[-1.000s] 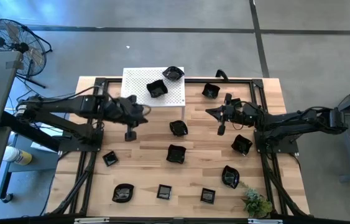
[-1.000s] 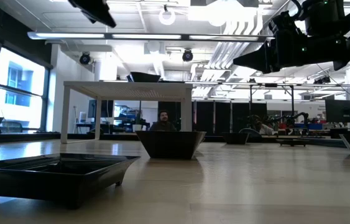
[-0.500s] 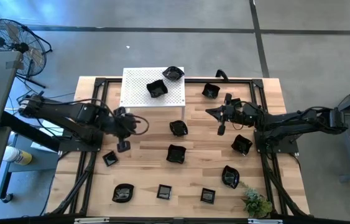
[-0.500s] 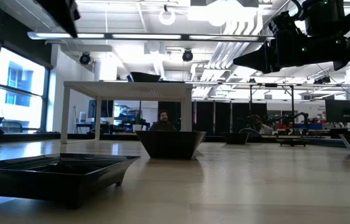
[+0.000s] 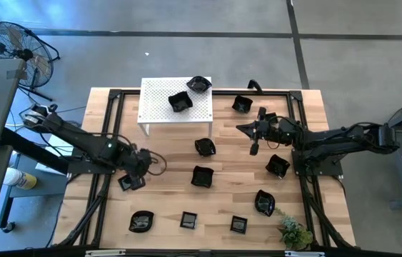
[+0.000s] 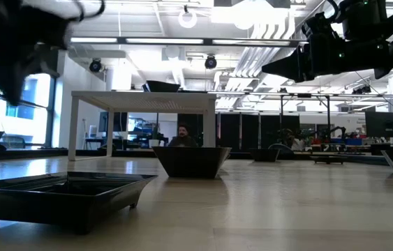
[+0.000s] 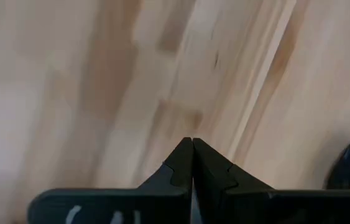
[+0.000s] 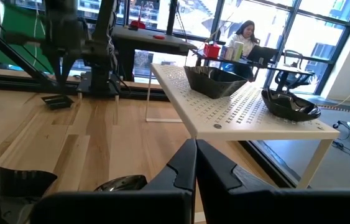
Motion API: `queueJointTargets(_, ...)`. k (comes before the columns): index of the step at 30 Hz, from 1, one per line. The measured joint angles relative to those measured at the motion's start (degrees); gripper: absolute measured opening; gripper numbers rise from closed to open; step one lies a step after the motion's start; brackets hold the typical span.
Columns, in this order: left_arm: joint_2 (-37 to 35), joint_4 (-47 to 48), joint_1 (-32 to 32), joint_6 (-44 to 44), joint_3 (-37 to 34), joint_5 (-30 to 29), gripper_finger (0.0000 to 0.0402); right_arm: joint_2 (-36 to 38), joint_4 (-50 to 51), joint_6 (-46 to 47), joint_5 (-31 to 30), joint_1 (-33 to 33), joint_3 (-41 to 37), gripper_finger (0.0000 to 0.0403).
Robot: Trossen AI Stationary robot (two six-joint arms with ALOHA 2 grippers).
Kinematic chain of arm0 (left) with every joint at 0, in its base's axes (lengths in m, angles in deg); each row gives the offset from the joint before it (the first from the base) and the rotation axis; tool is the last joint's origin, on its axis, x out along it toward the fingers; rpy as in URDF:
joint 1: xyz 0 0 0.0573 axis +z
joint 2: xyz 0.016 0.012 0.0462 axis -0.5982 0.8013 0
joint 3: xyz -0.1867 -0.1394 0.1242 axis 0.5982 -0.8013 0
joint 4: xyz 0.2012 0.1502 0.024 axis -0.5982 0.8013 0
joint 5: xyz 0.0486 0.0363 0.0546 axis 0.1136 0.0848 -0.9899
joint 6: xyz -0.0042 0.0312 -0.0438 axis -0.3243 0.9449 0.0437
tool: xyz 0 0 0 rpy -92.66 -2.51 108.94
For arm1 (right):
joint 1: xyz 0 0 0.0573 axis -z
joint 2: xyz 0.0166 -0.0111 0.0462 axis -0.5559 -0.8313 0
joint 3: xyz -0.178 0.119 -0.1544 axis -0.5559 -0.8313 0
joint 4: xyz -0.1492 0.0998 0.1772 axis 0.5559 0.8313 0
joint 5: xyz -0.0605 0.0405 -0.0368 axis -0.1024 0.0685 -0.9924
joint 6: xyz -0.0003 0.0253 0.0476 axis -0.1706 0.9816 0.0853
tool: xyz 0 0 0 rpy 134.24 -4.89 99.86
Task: Pick & Place Mini shaped plates
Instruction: Put the black square plate on the shelf
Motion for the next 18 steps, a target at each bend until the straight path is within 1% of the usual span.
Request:
queueJointTargets(3, 0.0, -1.3, 0.0, -1.1, -3.3, 4.3, 0.0009, 0.0, 0.0, 0.0, 0.0, 0.0, 0.0, 0.0002)
queueJointTargets(6, 0.1, -1.6, 0.0, 0.6, -5.2, 5.3, 0.0025, 0.0, 0.0, 0.2, 0.0, 0.0, 0.0, 0.0002)
queueJointTargets(13, 1.5, -2.2, 0.0, 15.4, -5.5, 6.1, 0.0075, 0.0, 0.0, 0.2, 0.0, 0.0, 0.0, 0.0002)
queueJointTargets(18, 5.7, -2.0, 0.0, 24.9, -5.5, 9.9, 0.0085, 0.0, 0.0, 0.2, 0.0, 0.0, 0.0, 0.0002)
